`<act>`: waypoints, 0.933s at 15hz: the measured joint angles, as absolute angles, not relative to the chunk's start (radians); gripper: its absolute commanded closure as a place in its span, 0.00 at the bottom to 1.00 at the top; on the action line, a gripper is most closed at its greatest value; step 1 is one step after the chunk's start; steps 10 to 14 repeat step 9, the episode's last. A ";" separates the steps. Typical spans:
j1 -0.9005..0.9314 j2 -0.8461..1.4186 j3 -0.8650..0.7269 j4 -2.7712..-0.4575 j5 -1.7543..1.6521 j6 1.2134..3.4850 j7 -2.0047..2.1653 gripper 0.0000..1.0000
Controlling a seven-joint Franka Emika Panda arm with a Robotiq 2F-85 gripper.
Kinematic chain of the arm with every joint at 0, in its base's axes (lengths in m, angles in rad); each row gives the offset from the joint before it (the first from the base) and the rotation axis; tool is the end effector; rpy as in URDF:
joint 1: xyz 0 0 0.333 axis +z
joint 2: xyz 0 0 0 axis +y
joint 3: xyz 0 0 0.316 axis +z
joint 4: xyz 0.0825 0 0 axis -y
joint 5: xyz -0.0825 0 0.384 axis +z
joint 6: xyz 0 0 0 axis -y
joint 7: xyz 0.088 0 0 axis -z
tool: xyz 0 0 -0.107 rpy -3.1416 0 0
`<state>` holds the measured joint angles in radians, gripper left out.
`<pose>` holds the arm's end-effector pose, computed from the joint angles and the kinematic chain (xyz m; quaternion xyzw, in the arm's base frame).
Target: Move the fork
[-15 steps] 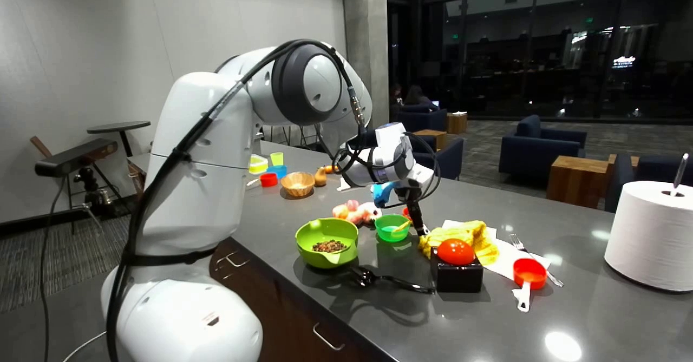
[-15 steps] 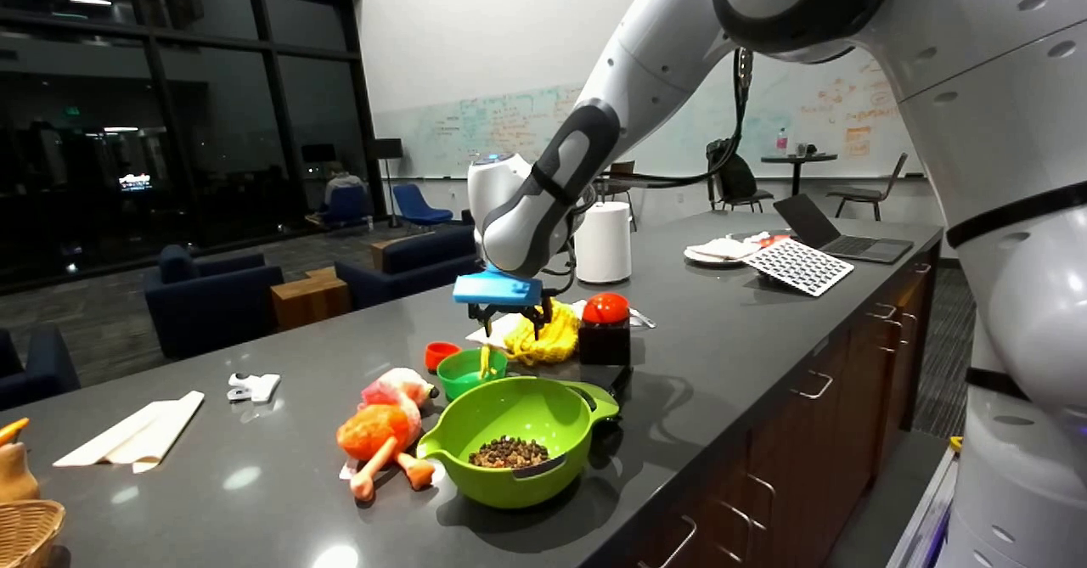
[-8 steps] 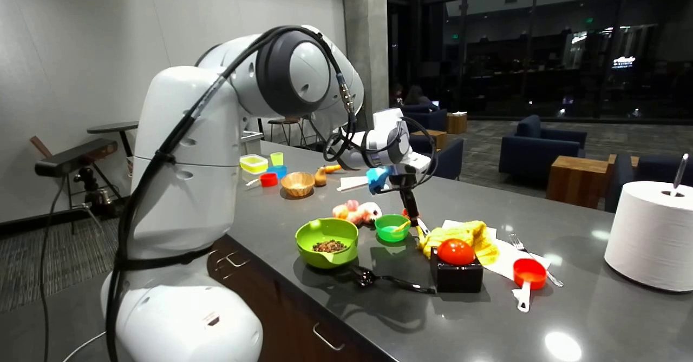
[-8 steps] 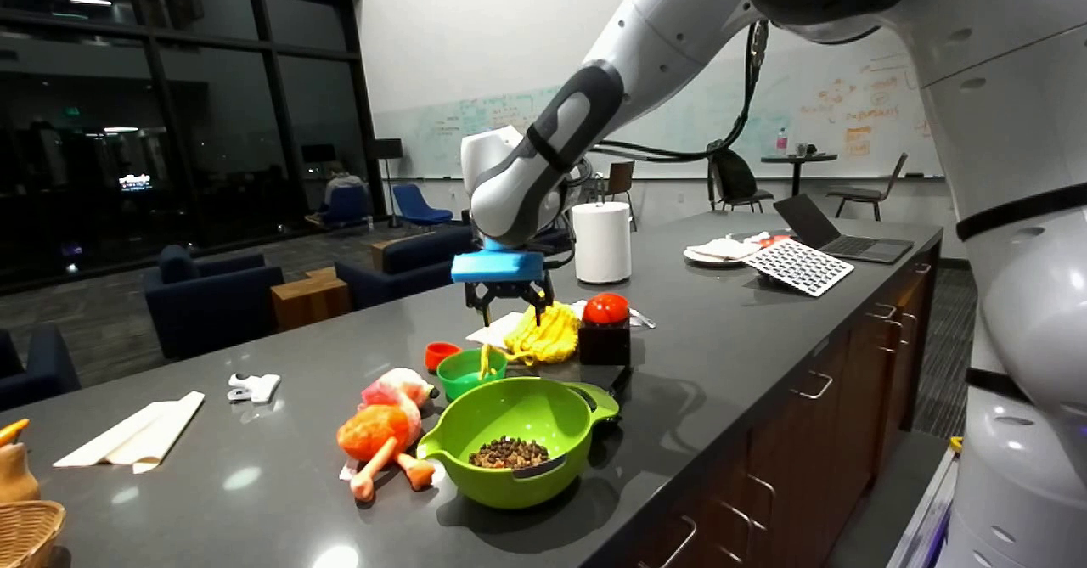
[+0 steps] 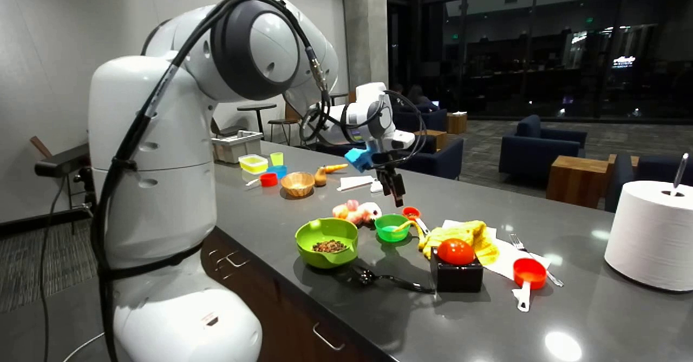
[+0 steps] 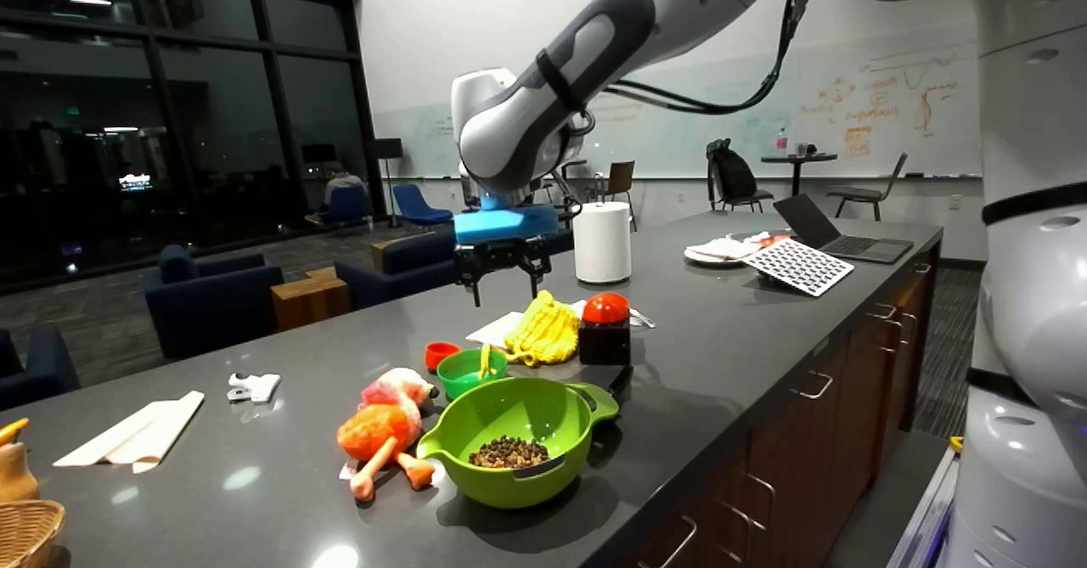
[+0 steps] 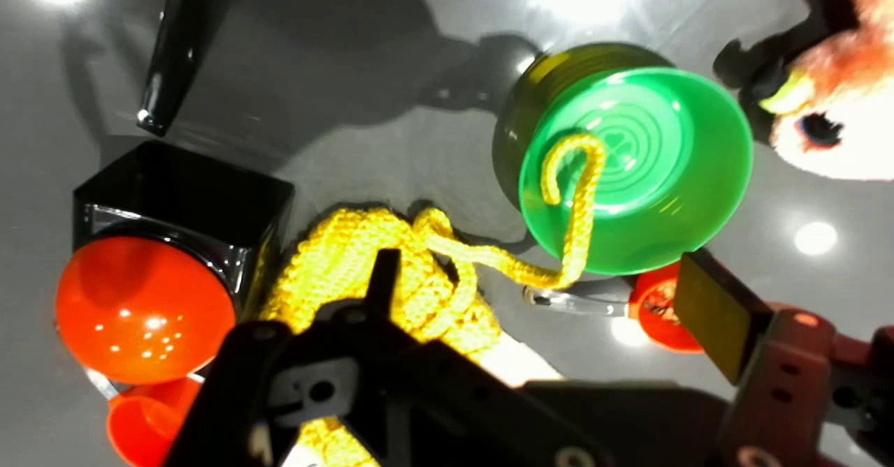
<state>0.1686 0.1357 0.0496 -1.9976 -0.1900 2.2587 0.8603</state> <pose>0.5814 0.1230 0.4053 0.9604 -0.2613 0.0915 0.0310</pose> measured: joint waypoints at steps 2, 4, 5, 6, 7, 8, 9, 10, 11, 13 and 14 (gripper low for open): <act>0.169 0.083 0.074 -2.040 -0.124 2.240 0.755 0.00; 0.169 0.028 0.099 -2.083 -0.063 2.213 0.652 0.00; 0.170 0.002 0.111 -2.102 -0.042 2.195 0.611 0.00; 0.172 -0.023 0.122 -2.120 -0.030 2.174 0.581 0.00; 0.173 -0.045 0.131 -2.134 -0.027 2.150 0.564 0.00; 0.173 -0.064 0.139 -2.145 -0.026 2.128 0.556 0.00; 0.173 -0.078 0.144 -2.153 -0.027 2.109 0.555 0.00; 0.173 -0.078 0.144 -2.153 -0.027 2.109 0.555 0.00; 0.173 -0.078 0.144 -2.153 -0.027 2.109 0.555 0.00; 0.173 -0.078 0.144 -2.153 -0.027 2.109 0.555 0.00; 0.173 -0.078 0.144 -2.153 -0.027 2.109 0.555 0.00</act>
